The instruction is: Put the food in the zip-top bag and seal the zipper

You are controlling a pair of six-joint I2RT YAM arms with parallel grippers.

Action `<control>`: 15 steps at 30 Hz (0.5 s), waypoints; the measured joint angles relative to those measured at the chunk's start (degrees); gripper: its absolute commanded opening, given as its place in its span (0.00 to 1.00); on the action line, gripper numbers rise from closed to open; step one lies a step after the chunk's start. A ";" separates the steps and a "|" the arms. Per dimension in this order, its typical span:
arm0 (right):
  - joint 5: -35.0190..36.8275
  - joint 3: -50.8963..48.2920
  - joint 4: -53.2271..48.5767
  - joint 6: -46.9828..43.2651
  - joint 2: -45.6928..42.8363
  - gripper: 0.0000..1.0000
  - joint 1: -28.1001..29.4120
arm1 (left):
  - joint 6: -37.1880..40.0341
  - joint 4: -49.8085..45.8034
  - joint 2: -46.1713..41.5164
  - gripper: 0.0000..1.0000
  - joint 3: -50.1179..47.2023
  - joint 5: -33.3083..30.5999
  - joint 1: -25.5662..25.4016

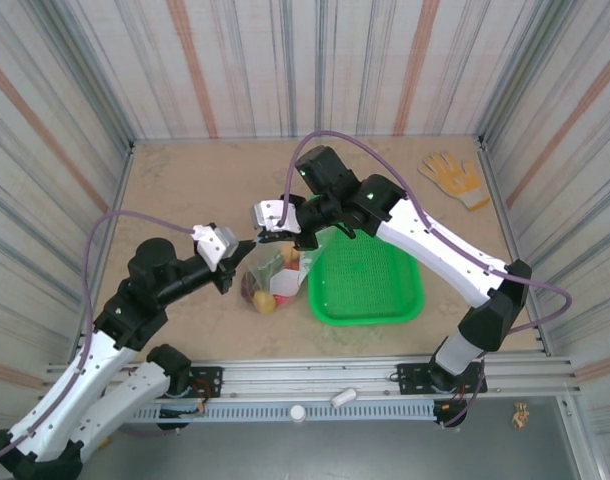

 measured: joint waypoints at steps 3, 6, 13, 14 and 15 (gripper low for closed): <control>0.26 -0.55 0.57 0.00 -0.59 0.01 0.00 | 0.00 -0.02 0.07 0.00 0.31 -0.22 0.00; 1.11 -1.07 0.92 -0.04 -1.40 0.02 0.00 | 0.13 -0.13 0.09 0.00 0.83 -0.52 -0.31; 4.94 -0.66 0.46 -1.31 -2.47 0.02 -0.20 | 3.61 -3.69 1.42 0.00 4.87 -3.04 -0.74; 5.25 -0.57 0.44 -1.38 -2.58 0.02 -0.42 | 4.11 -3.93 1.53 0.00 5.29 -3.52 -0.74; 5.64 -0.57 0.44 -1.51 -2.69 0.02 -0.66 | 4.57 -4.09 1.60 0.00 5.62 -3.93 -0.74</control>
